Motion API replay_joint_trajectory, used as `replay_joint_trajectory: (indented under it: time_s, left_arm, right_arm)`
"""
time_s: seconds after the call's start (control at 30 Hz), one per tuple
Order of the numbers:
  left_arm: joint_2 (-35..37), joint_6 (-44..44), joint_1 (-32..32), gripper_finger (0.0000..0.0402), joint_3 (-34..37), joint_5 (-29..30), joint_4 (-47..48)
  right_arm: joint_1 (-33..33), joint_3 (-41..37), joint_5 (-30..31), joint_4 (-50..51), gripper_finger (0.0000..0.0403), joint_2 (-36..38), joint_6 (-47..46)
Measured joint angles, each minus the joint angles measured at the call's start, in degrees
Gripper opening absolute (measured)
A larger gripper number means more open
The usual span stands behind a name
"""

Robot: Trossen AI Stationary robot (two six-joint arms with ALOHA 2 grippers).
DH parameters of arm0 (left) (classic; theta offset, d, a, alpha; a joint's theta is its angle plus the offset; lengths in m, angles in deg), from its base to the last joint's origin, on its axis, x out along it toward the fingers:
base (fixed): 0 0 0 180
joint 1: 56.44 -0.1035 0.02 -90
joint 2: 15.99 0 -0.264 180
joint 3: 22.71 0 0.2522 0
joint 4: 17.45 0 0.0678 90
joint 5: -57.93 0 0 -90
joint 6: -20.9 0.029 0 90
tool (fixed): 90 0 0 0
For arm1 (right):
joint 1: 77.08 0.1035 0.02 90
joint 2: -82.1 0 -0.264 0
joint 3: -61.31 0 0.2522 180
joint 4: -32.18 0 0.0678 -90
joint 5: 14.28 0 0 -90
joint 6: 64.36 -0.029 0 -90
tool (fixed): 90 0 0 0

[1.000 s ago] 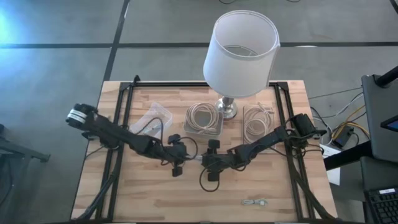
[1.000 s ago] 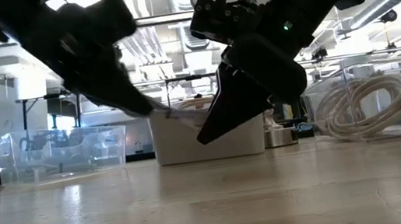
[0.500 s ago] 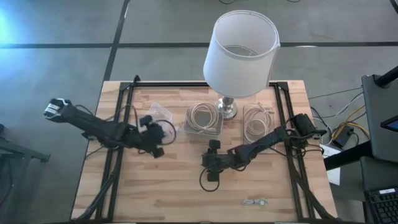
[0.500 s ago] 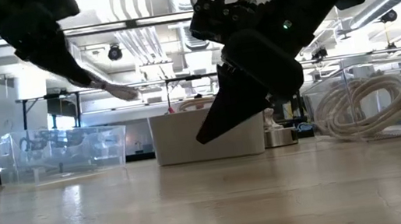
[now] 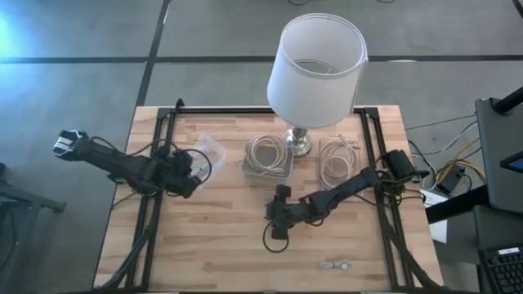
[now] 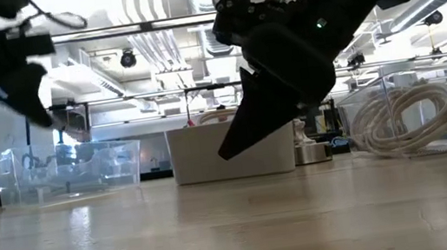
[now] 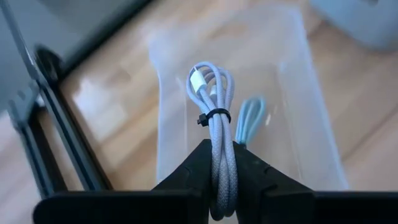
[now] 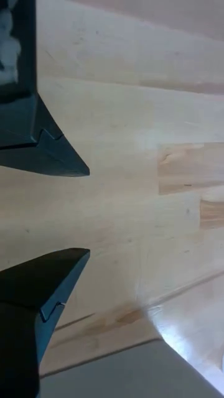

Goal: Pick & Place USB Port
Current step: Put the purple USB charger cable into the white bin

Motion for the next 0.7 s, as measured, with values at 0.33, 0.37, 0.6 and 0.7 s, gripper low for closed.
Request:
replay_joint_trajectory:
  time_s: [0.33, 0.37, 0.6, 0.7]
  left_arm:
    - [-0.2, -0.7, -7.9, 0.0044, 4.5, -8.7, -3.0]
    - [-0.2, -0.2, -8.8, 0.0044, 4.8, -8.8, -3.8]
    - [-0.4, 5.5, -13.2, 0.0046, 8.2, -9.0, -17.2]
    - [-0.7, 7.4, -14.6, 0.0049, 9.4, -9.3, -20.8]
  right_arm:
    - [0.1, 0.0, 0.0, -0.3, 0.0194, 0.0, -0.6]
    - [0.1, 0.0, 0.0, -0.3, 0.0194, 0.0, -0.6]
    - [0.1, 0.0, 0.0, -0.3, 0.0194, 0.0, 0.7]
    - [0.1, 0.0, 0.0, -0.3, 0.0194, 0.0, 1.0]
